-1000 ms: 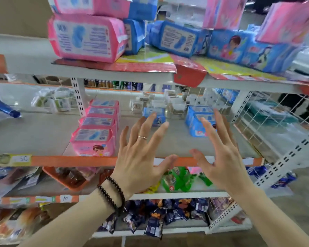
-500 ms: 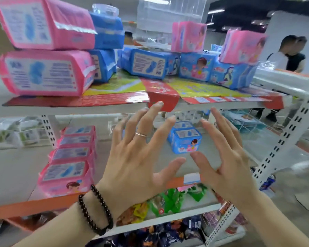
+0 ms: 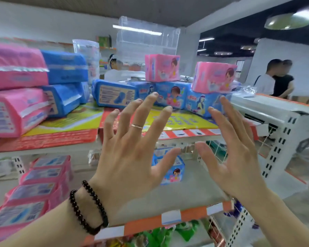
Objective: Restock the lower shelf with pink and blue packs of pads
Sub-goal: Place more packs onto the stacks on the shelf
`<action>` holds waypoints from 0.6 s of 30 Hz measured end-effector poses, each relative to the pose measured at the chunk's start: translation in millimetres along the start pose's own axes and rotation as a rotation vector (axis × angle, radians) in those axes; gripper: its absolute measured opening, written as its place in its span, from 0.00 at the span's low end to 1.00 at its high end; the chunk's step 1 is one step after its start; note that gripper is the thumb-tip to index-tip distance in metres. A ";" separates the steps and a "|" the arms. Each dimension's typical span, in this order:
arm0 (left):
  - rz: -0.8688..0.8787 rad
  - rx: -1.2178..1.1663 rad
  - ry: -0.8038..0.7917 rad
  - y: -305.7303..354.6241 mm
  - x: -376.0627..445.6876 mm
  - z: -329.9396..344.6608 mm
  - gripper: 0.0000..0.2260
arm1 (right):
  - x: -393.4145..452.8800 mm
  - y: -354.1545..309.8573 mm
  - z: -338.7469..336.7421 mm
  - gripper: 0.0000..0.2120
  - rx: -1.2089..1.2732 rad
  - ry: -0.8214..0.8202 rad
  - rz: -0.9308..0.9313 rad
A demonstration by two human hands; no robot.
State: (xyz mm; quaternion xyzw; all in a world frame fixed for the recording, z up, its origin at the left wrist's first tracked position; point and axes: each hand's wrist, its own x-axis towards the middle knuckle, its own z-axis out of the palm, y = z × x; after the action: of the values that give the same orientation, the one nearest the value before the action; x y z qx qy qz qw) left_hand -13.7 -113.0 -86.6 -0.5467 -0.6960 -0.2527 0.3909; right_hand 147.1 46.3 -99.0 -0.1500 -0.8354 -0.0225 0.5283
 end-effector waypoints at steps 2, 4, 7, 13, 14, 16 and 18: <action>-0.015 0.016 -0.014 5.8 12.3 8.6 0.31 | 7.4 15.9 -1.3 0.31 -0.014 0.003 0.002; -0.017 0.045 -0.021 11.1 21.8 18.0 0.31 | 13.3 32.3 -0.3 0.32 -0.014 0.015 -0.011; -0.015 0.081 -0.029 16.8 34.8 29.7 0.31 | 24.3 55.7 4.0 0.32 0.006 0.019 -0.028; -0.056 0.138 -0.078 16.8 63.7 45.4 0.31 | 62.8 88.9 23.1 0.34 0.013 -0.023 -0.078; -0.071 0.147 -0.086 14.4 67.8 46.8 0.31 | 71.5 92.1 28.4 0.34 0.022 -0.038 -0.084; -0.105 0.177 -0.104 6.1 74.5 47.7 0.32 | 88.9 96.0 40.6 0.34 0.051 -0.073 -0.097; -0.140 0.228 -0.118 -5.7 80.8 44.9 0.32 | 105.1 96.9 53.8 0.35 0.081 -0.106 -0.121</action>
State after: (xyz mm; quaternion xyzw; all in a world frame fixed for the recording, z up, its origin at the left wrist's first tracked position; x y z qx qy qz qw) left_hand -38.9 -34.1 -45.4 -0.4630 -0.7783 -0.1662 0.3903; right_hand 84.8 173.1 -41.0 -0.0785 -0.8700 -0.0125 0.4866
